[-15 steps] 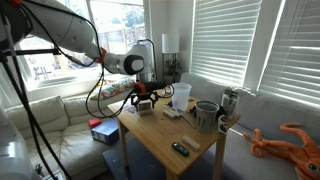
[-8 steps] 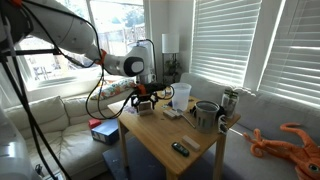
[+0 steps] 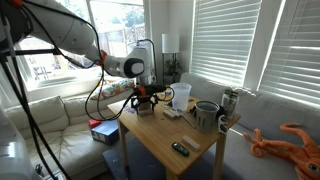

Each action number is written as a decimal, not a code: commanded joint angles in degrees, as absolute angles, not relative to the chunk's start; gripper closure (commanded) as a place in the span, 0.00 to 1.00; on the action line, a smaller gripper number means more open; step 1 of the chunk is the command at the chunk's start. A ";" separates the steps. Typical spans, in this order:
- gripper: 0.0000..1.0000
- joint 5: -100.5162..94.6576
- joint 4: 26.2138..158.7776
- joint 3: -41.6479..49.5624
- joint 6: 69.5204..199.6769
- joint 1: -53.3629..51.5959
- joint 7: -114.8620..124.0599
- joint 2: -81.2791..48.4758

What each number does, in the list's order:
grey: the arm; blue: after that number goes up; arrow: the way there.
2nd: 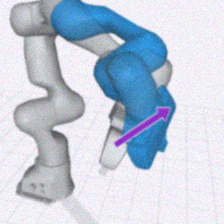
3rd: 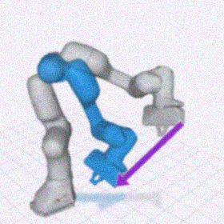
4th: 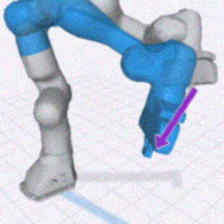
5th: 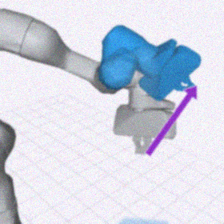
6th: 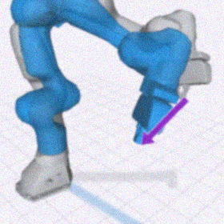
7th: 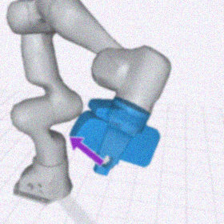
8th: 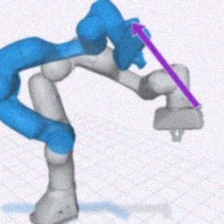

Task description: Stack the blocks

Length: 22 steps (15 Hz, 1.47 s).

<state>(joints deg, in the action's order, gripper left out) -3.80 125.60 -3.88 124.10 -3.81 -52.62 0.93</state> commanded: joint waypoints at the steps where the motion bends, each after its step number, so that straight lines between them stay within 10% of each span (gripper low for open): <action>1: 0.31 -3.56 126.84 -3.49 124.40 -3.65 -53.77 2.49; 22: 0.41 0.81 123.78 -2.38 117.51 -6.12 -53.53 10.95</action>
